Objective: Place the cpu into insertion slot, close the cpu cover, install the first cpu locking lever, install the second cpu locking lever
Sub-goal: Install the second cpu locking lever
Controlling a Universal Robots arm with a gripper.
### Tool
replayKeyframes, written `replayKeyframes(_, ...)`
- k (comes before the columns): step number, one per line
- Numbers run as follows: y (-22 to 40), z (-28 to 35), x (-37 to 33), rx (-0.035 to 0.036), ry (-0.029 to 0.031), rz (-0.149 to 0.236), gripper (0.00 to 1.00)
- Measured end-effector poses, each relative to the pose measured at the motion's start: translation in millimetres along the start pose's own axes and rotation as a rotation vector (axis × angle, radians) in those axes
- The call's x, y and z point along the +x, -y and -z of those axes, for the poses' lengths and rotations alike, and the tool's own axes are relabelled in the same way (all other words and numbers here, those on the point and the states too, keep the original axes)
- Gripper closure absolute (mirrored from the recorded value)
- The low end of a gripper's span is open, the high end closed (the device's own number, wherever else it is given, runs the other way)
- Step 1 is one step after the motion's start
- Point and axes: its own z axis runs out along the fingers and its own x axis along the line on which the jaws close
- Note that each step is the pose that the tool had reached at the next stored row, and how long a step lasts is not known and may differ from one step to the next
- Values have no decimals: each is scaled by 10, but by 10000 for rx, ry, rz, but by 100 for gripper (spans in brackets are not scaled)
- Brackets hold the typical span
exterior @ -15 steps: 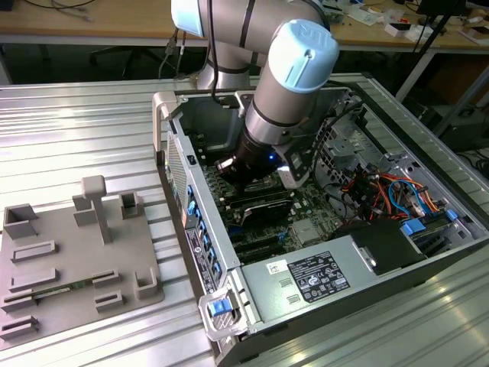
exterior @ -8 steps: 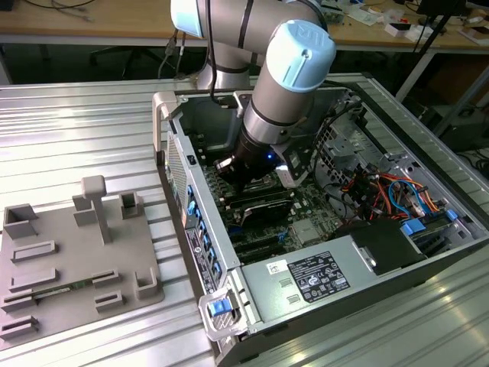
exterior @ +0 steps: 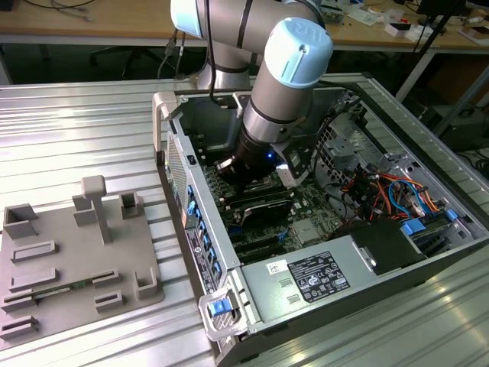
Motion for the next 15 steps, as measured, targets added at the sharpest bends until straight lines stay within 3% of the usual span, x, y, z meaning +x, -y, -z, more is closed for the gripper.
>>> replayKeyframes(4, -45, 246, 5, 1, -3, -2, 89)
replayKeyframes(7, -69, 330, 5, 2, -3, -1, 89)
replayKeyframes(9, -76, 370, 5, 3, -4, 1, 89)
replayKeyframes(15, -77, 376, 7, 1, -3, -1, 89)
